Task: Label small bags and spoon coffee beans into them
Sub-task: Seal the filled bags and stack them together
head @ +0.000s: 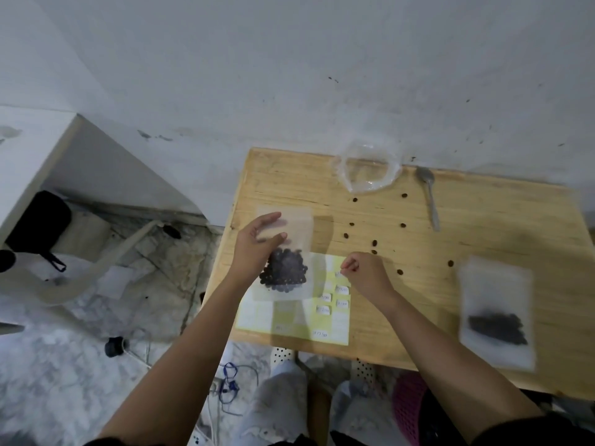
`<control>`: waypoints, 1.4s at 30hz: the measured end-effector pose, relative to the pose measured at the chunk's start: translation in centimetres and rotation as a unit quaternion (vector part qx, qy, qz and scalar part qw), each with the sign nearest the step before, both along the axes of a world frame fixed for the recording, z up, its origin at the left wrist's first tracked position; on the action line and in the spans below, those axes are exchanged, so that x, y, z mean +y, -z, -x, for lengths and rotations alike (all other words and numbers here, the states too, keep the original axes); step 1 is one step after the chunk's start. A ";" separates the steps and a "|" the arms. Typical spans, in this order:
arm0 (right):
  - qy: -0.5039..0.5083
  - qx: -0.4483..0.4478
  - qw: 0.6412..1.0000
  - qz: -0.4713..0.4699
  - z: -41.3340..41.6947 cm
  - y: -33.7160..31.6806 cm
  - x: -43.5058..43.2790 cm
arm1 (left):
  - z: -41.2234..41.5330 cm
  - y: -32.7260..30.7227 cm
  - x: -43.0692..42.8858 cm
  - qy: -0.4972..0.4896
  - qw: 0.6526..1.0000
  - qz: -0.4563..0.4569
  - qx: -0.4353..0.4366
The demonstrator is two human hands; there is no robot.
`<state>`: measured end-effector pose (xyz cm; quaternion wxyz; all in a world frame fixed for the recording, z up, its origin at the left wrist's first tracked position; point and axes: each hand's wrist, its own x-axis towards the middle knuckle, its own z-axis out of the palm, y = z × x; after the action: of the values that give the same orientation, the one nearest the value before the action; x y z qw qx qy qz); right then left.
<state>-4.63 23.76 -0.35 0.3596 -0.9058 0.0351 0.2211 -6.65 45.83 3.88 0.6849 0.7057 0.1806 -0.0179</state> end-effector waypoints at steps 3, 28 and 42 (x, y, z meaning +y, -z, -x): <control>0.086 -0.033 0.994 -0.062 -1.5 -2.5 0.1 | -0.5 -0.7 0.1 0.000 1.000 0.006 -0.009; 0.068 -0.112 0.970 -0.203 -5.0 -12.7 3.2 | -3.6 -5.7 -4.9 0.073 0.993 0.059 -0.074; 0.144 -0.114 0.946 -0.266 -4.4 -14.4 -5.7 | -4.7 -8.0 -13.2 0.043 0.990 0.084 -0.103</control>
<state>-0.22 18.05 14.09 0.6172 -0.7816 0.0636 0.0641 -1.95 32.59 11.88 0.7555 0.6507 0.0763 0.0097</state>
